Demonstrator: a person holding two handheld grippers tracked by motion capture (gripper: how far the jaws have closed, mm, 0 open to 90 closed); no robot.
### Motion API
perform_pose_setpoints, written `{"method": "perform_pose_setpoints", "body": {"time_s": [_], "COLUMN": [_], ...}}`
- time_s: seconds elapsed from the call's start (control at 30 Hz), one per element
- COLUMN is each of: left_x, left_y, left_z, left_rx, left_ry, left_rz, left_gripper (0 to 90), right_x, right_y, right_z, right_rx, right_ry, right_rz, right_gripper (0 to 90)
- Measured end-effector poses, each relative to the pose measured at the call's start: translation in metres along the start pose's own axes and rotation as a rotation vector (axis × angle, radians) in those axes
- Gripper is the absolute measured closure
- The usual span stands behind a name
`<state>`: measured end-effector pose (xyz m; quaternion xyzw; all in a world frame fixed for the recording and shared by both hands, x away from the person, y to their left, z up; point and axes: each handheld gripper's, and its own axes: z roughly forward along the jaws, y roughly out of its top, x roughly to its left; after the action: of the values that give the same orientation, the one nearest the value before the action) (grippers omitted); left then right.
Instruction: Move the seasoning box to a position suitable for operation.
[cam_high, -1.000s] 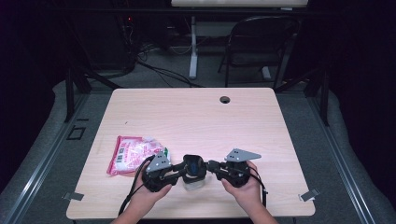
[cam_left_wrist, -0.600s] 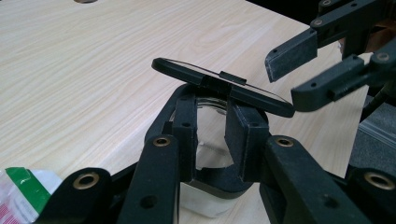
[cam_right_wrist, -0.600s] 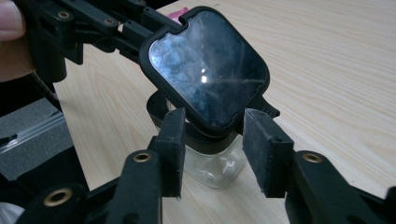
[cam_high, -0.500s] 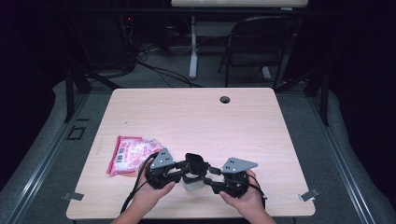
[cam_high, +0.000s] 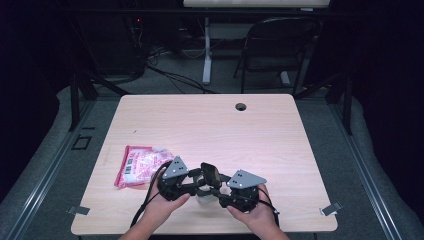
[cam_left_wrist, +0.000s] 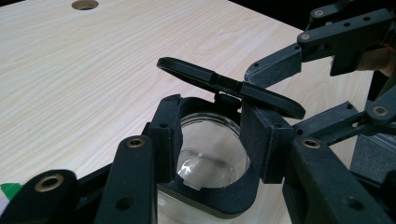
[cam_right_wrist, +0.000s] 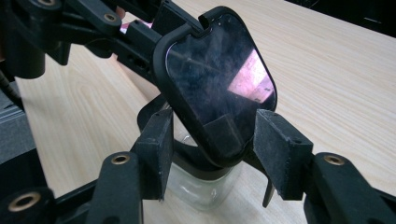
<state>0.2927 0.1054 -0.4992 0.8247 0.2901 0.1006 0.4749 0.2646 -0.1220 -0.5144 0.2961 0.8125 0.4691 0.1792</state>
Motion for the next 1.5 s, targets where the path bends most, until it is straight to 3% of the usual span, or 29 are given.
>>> {"method": "perform_pose_setpoints", "body": {"time_s": [0.33, 0.53, 0.7, 0.87, 1.0, 1.1, 1.23, 1.5], "left_x": [0.005, 0.015, 0.024, 0.027, 0.025, 0.023, 0.02, 0.021], "left_y": [0.002, -0.002, -0.013, -0.017, -0.021, -0.022, -0.022, -0.023], "left_z": [0.003, 0.006, 0.009, 0.013, 0.018, 0.02, 0.021, 0.021], "left_rx": [0.003, 0.012, 0.038, 0.05, 0.065, 0.067, 0.065, 0.063], "left_ry": [0.019, 0.088, 0.105, 0.086, 0.072, 0.05, 0.067, 0.058], "left_rz": [-0.002, 0.003, -0.022, -0.053, -0.042, -0.029, -0.01, -0.011], "left_gripper": [55.6, 52.2, 52.1, 52.1, 56.2, 64.5, 64.7, 65.6], "right_x": [0.0, -0.002, -0.004, -0.005, -0.005, -0.006, -0.007, -0.018], "right_y": [0.001, 0.001, 0.0, 0.0, 0.0, -0.001, -0.001, -0.007], "right_z": [0.002, 0.0, 0.0, 0.0, 0.0, -0.002, -0.004, -0.014], "right_rx": [-0.018, -0.022, -0.027, -0.027, -0.029, -0.035, -0.046, -0.055], "right_ry": [-0.007, 0.003, 0.012, 0.013, 0.016, 0.013, 0.008, -0.005], "right_rz": [0.016, 0.031, 0.047, 0.052, 0.054, 0.056, 0.062, 0.084], "right_gripper": [53.6, 53.9, 53.9, 54.0, 54.0, 54.1, 54.1, 54.0]}}
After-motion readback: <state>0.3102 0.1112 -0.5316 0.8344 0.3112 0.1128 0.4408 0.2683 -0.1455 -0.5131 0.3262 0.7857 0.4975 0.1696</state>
